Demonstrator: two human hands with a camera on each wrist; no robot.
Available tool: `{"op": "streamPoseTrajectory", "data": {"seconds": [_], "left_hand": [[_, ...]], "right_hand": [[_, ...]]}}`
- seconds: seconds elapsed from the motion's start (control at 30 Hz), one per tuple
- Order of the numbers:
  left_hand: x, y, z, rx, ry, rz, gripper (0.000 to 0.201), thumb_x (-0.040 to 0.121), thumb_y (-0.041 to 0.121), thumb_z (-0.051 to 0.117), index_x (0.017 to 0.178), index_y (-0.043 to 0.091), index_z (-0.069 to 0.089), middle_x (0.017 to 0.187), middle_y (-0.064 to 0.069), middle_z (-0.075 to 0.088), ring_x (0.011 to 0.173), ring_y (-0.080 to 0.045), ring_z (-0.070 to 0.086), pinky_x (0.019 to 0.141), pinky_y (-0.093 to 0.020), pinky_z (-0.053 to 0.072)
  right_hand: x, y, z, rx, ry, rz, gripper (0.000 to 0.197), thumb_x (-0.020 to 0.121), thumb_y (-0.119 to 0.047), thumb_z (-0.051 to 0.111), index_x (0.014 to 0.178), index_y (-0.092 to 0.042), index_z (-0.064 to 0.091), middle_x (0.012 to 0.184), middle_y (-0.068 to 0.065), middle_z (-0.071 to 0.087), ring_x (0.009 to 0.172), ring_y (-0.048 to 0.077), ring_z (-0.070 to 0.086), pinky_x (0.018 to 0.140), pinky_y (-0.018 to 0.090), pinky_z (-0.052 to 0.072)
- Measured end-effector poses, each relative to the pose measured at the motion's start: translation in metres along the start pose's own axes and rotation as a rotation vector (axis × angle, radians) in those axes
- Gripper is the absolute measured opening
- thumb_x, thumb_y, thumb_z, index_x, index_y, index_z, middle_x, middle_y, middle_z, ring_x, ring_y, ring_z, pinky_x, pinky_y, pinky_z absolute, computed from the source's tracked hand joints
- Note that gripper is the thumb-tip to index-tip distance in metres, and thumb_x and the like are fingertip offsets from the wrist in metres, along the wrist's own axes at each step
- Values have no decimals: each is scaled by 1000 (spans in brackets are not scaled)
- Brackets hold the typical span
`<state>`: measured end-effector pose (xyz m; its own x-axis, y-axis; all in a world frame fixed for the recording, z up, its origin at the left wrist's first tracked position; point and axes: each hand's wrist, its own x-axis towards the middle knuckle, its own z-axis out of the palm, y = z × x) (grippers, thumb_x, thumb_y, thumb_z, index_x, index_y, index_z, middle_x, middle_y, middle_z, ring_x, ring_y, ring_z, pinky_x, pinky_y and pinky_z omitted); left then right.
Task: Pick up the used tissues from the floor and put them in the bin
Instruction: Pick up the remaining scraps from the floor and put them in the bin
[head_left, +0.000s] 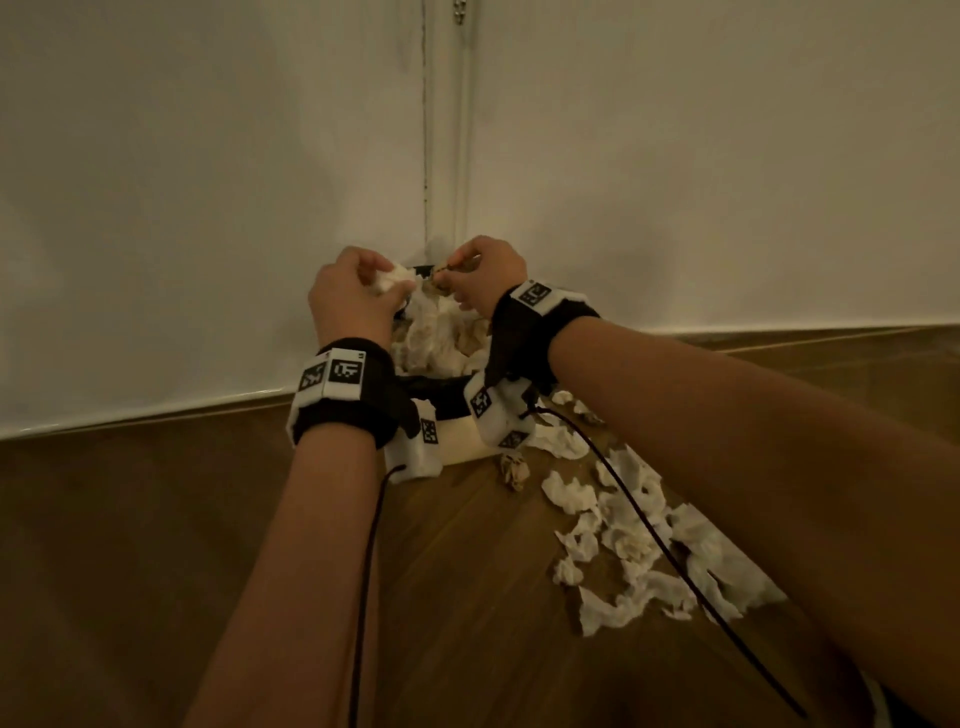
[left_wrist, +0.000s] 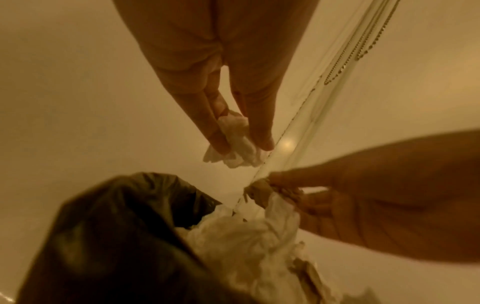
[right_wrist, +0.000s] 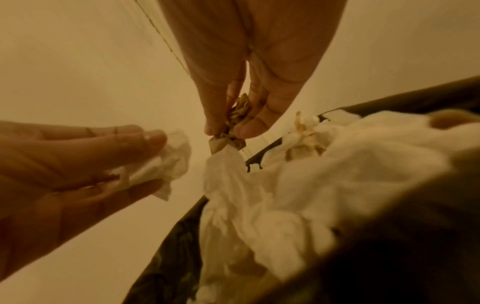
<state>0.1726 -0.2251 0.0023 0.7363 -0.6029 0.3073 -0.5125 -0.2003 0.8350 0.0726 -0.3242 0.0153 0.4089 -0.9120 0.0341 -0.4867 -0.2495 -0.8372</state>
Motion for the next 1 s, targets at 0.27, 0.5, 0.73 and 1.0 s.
{"op": "streamPoseTrajectory", "data": {"seconds": [0.27, 0.5, 0.73, 1.0], "left_hand": [[-1, 3, 25, 554, -424, 51, 40, 93, 12, 46, 133, 7, 48, 131, -17, 50, 118, -33, 48, 100, -37, 39], [-25, 11, 28, 705, -452, -98, 28, 91, 17, 41, 114, 20, 57, 130, -9, 46, 126, -28, 36, 107, -57, 13], [-64, 21, 22, 208, 58, 209, 34, 87, 19, 46, 118, 28, 54, 118, -3, 50, 109, -20, 48, 96, -42, 31], [-137, 11, 72, 125, -319, 302, 11, 92, 28, 45, 94, 29, 56, 73, 11, 51, 65, -10, 52, 58, -23, 39]], "right_hand": [[8, -26, 17, -434, -398, -63, 40, 93, 2, 39, 125, -9, 61, 128, 11, 58, 117, 25, 54, 97, 29, 43], [-9, -9, -12, -263, -165, -66, 45, 89, 6, 36, 121, -12, 62, 129, 10, 57, 118, 24, 54, 96, 26, 44], [-46, 40, -53, -150, 265, -121, 37, 88, 0, 37, 102, -18, 67, 105, 10, 62, 100, 25, 56, 85, 31, 47], [-93, 134, -71, -164, 325, 63, 27, 90, -6, 45, 104, -20, 64, 95, 4, 64, 76, 12, 57, 69, 26, 50]]}}
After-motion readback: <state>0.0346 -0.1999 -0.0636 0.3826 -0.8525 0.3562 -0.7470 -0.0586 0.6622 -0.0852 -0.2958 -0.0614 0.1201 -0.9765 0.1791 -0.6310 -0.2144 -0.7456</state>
